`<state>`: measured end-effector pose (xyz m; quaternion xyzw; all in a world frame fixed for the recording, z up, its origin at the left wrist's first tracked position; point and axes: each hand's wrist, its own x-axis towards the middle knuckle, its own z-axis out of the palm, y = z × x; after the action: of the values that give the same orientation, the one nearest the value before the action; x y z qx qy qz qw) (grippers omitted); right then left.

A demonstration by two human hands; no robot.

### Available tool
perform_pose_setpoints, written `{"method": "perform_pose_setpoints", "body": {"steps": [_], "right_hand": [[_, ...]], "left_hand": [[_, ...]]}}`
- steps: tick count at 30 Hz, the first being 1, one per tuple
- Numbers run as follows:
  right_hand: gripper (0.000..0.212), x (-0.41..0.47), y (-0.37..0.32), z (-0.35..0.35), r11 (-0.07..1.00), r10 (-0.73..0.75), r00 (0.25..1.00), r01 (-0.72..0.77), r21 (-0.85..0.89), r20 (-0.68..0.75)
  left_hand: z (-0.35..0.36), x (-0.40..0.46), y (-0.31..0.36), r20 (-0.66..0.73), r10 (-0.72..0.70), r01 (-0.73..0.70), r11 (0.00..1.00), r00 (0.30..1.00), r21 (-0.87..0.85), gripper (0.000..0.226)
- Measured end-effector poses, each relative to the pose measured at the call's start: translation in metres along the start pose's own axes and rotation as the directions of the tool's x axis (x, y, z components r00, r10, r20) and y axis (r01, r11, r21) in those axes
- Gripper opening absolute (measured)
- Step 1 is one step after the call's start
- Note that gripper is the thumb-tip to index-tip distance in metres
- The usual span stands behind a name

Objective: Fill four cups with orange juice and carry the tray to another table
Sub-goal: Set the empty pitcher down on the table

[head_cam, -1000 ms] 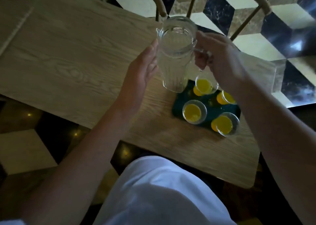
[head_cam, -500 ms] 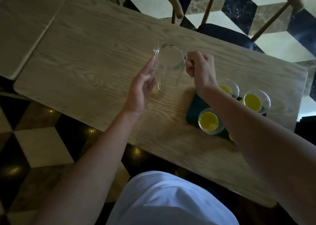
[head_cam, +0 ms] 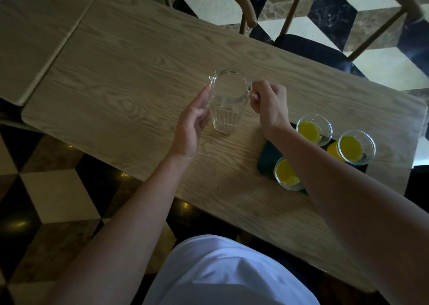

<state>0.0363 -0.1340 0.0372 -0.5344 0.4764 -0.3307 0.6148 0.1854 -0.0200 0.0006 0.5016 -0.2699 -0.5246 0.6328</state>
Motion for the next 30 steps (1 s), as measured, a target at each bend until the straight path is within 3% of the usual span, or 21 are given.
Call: {"method": "perform_pose_setpoints", "body": {"steps": [9, 16, 24, 26, 27, 30], "right_hand": [[0.036, 0.001, 0.002, 0.002, 1.0, 0.003, 0.999, -0.003, 0.011, 0.034], [0.033, -0.002, -0.002, 0.004, 1.0, -0.002, 0.999, 0.003, -0.019, 0.035], [0.028, -0.007, -0.012, -0.021, 0.937, -0.074, 0.997, 0.082, -0.34, 0.037], [0.027, -0.015, -0.018, -0.039, 0.921, -0.113, 0.994, 0.106, -0.376, 0.002], [0.024, -0.02, -0.021, -0.05, 0.917, -0.133, 0.991, 0.113, -0.383, -0.026], [0.018, -0.041, -0.024, -0.084, 0.908, -0.153, 0.984, 0.105, -0.405, -0.088]], "left_hand": [[-0.002, 0.0, -0.015, -0.026, 0.071, -0.068, 0.992, 0.997, 0.108, 0.058], [-0.002, 0.0, -0.01, -0.073, 0.041, -0.028, 0.985, 0.996, 0.173, 0.061], [0.005, 0.002, 0.03, -0.224, -0.068, 0.127, 0.957, 0.972, 0.262, 0.041], [0.015, 0.0, 0.044, -0.299, 0.048, 0.088, 0.901, 0.953, 0.425, 0.046], [0.023, -0.004, 0.052, -0.308, 0.182, 0.018, 0.836, 0.934, 0.548, 0.048], [0.062, -0.02, 0.069, -0.056, 0.548, -0.317, 0.561, 0.835, 0.765, 0.041]]}}
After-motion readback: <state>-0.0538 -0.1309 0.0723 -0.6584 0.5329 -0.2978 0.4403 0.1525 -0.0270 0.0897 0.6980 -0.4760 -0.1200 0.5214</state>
